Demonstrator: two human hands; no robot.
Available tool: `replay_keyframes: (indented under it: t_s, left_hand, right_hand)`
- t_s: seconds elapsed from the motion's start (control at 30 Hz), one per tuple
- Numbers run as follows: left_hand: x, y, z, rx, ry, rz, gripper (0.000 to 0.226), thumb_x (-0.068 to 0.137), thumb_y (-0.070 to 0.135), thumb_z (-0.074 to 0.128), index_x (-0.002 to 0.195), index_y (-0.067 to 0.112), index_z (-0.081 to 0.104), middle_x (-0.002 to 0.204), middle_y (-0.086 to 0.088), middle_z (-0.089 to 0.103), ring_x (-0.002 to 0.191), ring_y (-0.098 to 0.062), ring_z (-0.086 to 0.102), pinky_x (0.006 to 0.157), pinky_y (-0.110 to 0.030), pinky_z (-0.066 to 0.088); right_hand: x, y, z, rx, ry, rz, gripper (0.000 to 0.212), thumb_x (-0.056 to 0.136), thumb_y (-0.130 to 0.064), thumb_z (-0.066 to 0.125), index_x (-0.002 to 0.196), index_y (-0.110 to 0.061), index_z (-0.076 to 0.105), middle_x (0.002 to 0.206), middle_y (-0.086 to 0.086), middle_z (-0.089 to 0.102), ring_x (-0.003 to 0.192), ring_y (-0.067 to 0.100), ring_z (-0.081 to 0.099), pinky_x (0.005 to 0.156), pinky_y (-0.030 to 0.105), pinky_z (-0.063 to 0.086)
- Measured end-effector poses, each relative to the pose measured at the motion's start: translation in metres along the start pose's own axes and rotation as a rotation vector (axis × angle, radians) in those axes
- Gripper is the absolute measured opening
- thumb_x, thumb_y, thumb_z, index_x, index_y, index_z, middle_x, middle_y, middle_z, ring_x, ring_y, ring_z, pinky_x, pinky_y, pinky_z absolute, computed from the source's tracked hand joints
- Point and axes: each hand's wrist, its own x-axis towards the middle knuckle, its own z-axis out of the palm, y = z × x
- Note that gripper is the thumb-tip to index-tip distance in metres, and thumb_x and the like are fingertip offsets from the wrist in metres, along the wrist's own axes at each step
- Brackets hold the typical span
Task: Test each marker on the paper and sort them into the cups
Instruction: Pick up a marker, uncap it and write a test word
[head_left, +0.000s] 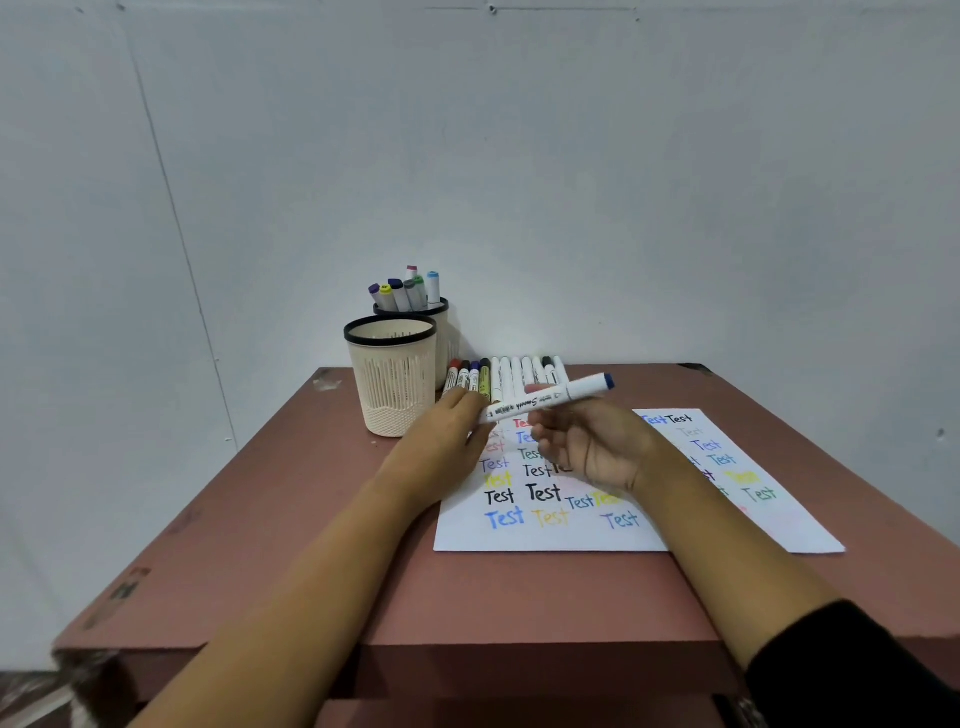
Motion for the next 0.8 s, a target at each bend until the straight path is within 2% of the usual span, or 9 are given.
replay_keyframes:
  t_s: [0.1,0.2,0.27,0.4,0.5,0.6,0.7,0.8]
  left_hand:
    - [-0.001,0.004,0.001,-0.028,-0.054,-0.020,0.023,0.095,0.014,0.047,0.112,-0.001,0.052,0.102,-0.016,0.056,0.088,-0.031,0.051,0.069,-0.028,0.030]
    - [-0.002,0.007,0.002,-0.050,-0.114,-0.026,0.027,0.097,0.019,0.043,0.117,0.002,0.048,0.103,-0.013,0.056,0.084,-0.022,0.047,0.066,-0.023,0.025]
    - [-0.002,0.009,0.002,-0.048,-0.112,-0.040,0.026,0.098,0.026,0.042,0.112,0.005,0.050,0.092,-0.005,0.054,0.078,-0.015,0.041,0.062,-0.024,0.023]
    - [-0.001,0.012,0.001,-0.081,-0.063,-0.061,0.017,0.097,0.028,0.044,0.089,0.013,0.045,0.062,0.012,0.036,0.064,-0.018,0.037,0.055,-0.028,0.018]
    - [-0.001,0.011,0.002,-0.147,-0.045,-0.089,0.022,0.095,0.029,0.047,0.097,0.008,0.052,0.056,0.010,0.038,0.059,-0.018,0.037,0.055,-0.029,0.022]
    - [-0.002,0.009,0.001,-0.123,-0.014,-0.139,0.029,0.093,0.037,0.049,0.110,0.013,0.056,0.056,0.007,0.042,0.060,-0.019,0.043,0.057,-0.028,0.030]
    - [-0.002,0.010,-0.001,-0.129,-0.029,-0.182,0.033,0.091,0.040,0.052,0.112,0.016,0.056,0.054,0.009,0.041,0.058,-0.017,0.043,0.057,-0.028,0.029]
    - [-0.001,0.008,-0.003,-0.265,-0.055,-0.257,0.032,0.088,0.039,0.058,0.109,0.016,0.053,0.069,-0.003,0.057,0.065,-0.019,0.050,0.058,-0.029,0.031]
  right_hand:
    - [-0.001,0.005,0.006,-0.080,-0.086,-0.056,0.014,0.092,-0.009,0.054,0.101,-0.014,0.064,0.068,0.005,0.063,0.057,0.013,0.061,0.048,0.021,0.049]
    - [0.004,0.011,0.008,-0.155,-0.008,-0.128,0.010,0.089,-0.018,0.060,0.093,-0.010,0.065,0.062,0.002,0.062,0.051,0.008,0.057,0.044,0.017,0.045]
    - [0.007,0.013,0.007,-0.177,0.026,-0.168,0.012,0.091,-0.019,0.058,0.089,-0.009,0.065,0.059,0.002,0.061,0.048,0.006,0.054,0.043,0.015,0.043]
    - [0.010,0.015,0.006,-0.188,0.016,-0.206,0.015,0.095,-0.016,0.054,0.089,-0.008,0.064,0.057,0.002,0.056,0.048,0.007,0.050,0.043,0.015,0.042]
    - [0.011,0.014,0.006,-0.179,-0.004,-0.212,0.016,0.096,-0.016,0.052,0.089,-0.008,0.064,0.057,0.002,0.054,0.047,0.007,0.049,0.044,0.016,0.042]
    - [0.011,0.012,0.005,-0.154,-0.031,-0.224,0.015,0.096,-0.014,0.050,0.091,-0.008,0.063,0.059,0.002,0.054,0.049,0.006,0.049,0.046,0.016,0.044]
    - [0.011,0.013,0.006,-0.179,-0.017,-0.244,0.016,0.096,-0.017,0.051,0.090,-0.009,0.064,0.058,0.001,0.053,0.048,0.007,0.048,0.046,0.017,0.043]
    - [0.011,0.012,0.006,-0.147,0.102,-0.267,0.019,0.096,-0.027,0.053,0.088,-0.012,0.063,0.060,0.002,0.047,0.048,0.009,0.044,0.043,0.018,0.038]
